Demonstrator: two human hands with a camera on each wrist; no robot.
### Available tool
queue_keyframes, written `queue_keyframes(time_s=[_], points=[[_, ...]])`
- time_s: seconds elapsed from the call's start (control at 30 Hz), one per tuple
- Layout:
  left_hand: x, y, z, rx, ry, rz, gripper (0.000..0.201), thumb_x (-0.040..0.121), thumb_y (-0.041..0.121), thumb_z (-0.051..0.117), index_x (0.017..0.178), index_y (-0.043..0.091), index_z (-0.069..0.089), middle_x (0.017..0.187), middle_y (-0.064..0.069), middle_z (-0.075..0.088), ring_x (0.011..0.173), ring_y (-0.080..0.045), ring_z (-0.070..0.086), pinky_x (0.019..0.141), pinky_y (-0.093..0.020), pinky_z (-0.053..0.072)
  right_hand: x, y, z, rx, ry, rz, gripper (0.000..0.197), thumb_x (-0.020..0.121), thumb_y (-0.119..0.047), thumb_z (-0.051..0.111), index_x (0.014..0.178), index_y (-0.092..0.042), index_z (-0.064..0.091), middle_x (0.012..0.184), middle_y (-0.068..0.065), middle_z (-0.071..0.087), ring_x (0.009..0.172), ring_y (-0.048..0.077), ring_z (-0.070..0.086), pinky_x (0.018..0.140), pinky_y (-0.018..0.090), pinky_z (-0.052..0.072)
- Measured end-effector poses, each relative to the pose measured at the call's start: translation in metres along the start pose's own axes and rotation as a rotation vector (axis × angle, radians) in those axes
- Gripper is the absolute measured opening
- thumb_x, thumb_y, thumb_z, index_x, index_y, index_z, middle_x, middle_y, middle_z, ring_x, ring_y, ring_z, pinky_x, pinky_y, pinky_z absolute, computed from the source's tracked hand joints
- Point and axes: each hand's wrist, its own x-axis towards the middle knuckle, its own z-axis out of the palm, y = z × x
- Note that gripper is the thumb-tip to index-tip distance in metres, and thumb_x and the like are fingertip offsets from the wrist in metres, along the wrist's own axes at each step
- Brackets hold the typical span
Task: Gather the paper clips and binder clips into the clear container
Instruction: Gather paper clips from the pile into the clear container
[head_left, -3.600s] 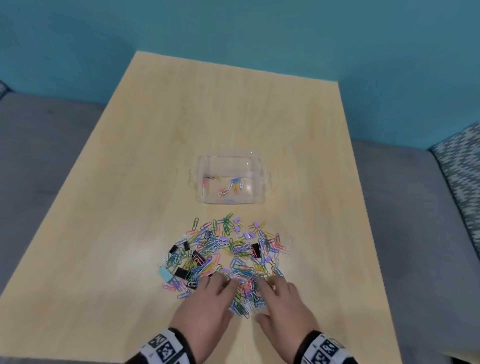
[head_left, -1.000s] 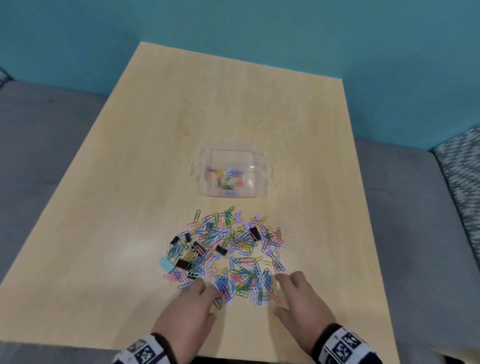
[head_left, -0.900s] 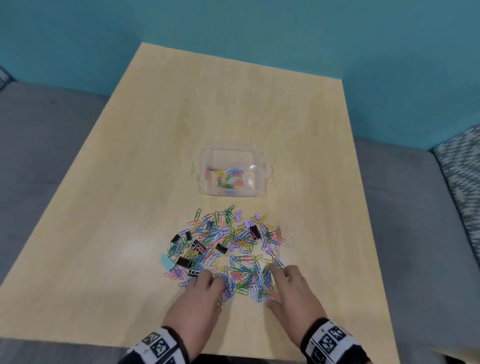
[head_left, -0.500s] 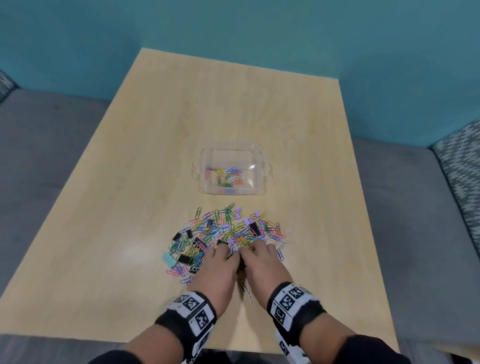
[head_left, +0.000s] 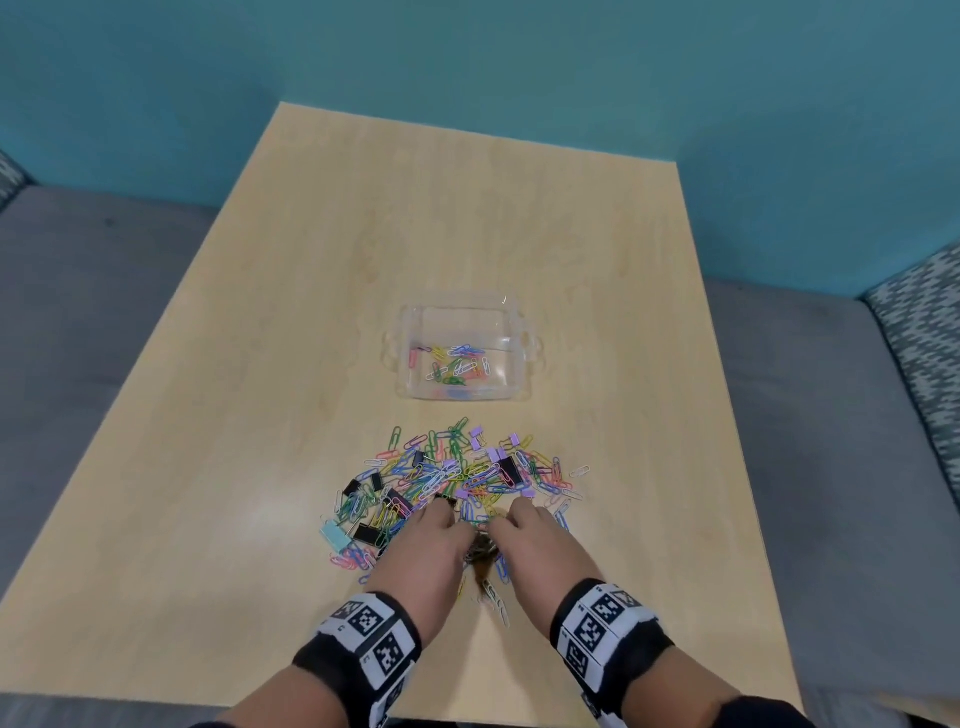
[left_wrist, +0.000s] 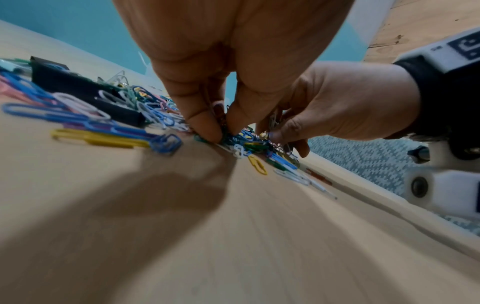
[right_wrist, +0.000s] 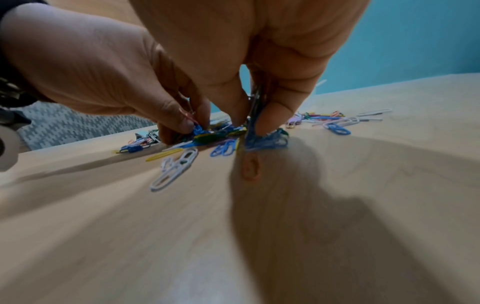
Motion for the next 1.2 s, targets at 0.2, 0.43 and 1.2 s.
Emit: queue_keyframes(time_s=[0.2, 0.43, 1.2], points=[[-0.001, -0.003, -0.01, -0.087, 0.003, -0.061, 0.023, 0.065, -0.002, 0.062, 0.065, 0.017, 0.051, 0.072, 0.002, 0.045, 0.056, -0.017, 0.04, 0.046, -0.029, 0.035, 0.004, 0.011, -0.002, 0.011, -0.015, 0.01, 0.032, 0.075, 0.011, 0.049, 0.093, -0.016, 0.049, 0.088, 0.001, 0.041, 0.068, 0.022, 0.035, 0.054, 0.03, 0.026], [0.017, -0.005, -0.059, -0.534, -0.12, -0.232, 0.018, 0.071, 0.002, 0.06, 0.07, 0.02, 0.064, 0.067, 0.008, 0.058, 0.061, -0.009, 0.056, 0.055, -0.02, 0.042, 0.02, 0.013, -0.047, 0.461, -0.163, 0.177, 0.009, 0.088, -0.012, 0.053, 0.084, -0.018, 0.057, 0.075, -0.003, 0.056, 0.057, 0.013, 0.055, 0.055, 0.029, 0.048], [0.108, -0.047, -0.133, -0.79, 0.28, -0.398, 0.021, 0.084, 0.004, 0.058, 0.098, 0.017, 0.067, 0.096, -0.001, 0.064, 0.077, -0.021, 0.064, 0.079, -0.039, 0.055, 0.102, 0.05, -0.131, 0.771, 0.197, 0.354, 0.035, 0.092, -0.017, 0.056, 0.126, -0.011, 0.057, 0.111, 0.006, 0.063, 0.091, 0.019, 0.06, 0.09, 0.043, 0.052]])
